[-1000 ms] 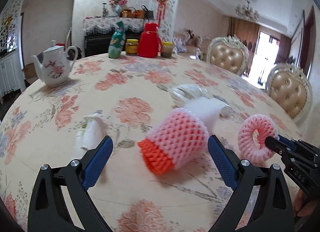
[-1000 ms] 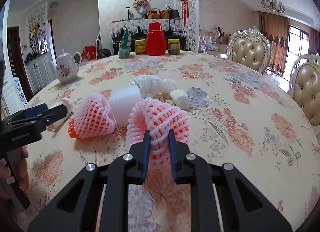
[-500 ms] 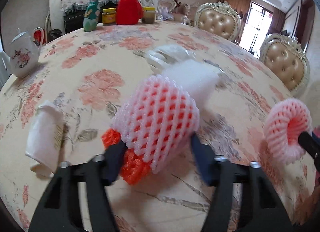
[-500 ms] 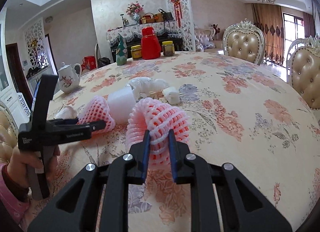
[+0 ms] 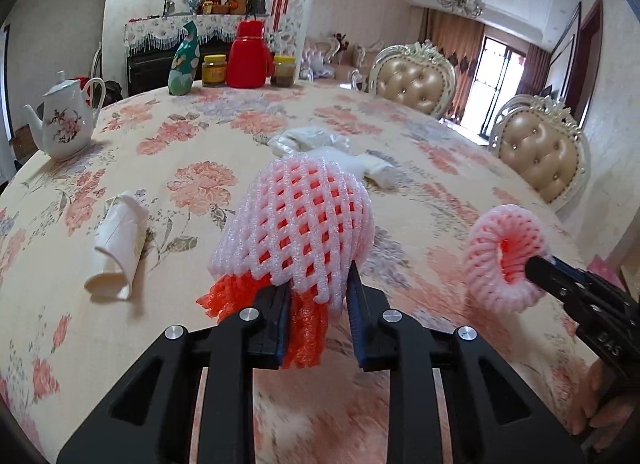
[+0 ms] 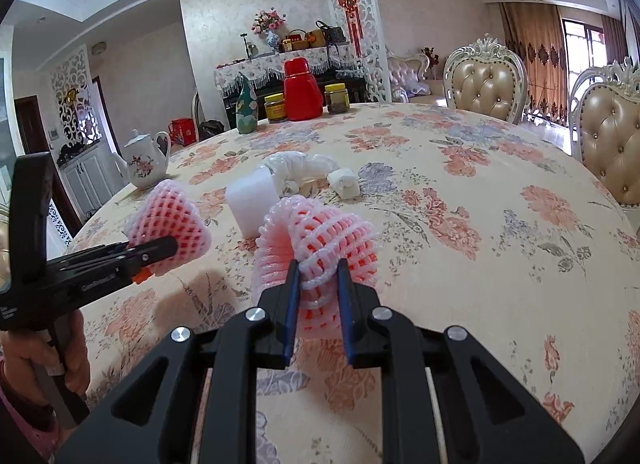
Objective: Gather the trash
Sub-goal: 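Carry both foam nets toward the pink bin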
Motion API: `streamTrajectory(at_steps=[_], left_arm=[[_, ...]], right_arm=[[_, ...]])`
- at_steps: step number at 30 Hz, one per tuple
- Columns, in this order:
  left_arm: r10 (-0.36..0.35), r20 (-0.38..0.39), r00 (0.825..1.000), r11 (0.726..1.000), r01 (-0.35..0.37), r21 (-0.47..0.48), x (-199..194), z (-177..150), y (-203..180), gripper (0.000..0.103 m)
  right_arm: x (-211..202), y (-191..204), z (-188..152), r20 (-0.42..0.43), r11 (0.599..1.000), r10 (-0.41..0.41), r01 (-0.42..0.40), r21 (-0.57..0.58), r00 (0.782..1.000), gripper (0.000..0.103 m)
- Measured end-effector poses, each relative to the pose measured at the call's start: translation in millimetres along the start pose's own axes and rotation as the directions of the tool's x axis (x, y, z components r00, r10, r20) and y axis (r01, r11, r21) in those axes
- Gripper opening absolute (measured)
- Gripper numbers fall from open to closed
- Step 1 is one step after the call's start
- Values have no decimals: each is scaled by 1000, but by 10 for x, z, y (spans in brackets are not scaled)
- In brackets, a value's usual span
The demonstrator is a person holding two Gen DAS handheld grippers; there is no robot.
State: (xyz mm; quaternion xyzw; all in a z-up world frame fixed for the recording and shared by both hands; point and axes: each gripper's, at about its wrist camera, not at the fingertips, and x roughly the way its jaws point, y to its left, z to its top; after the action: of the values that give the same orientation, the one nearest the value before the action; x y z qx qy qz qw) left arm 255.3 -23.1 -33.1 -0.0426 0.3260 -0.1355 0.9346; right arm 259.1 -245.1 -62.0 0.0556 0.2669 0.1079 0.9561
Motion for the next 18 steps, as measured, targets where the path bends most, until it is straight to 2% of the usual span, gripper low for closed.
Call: streamTrajectory(at_steps=[12,18], left_arm=[[-42,53,998,999,41,28,-251,-173,-366,23],[-69,114,991,996,61,65,-374,-231,-656,23]], right_arm=[[-324,-225,-105,33,999,-28,26,44,999,18],[-463,-353,-156,53,998,-39,36,59,998,18]])
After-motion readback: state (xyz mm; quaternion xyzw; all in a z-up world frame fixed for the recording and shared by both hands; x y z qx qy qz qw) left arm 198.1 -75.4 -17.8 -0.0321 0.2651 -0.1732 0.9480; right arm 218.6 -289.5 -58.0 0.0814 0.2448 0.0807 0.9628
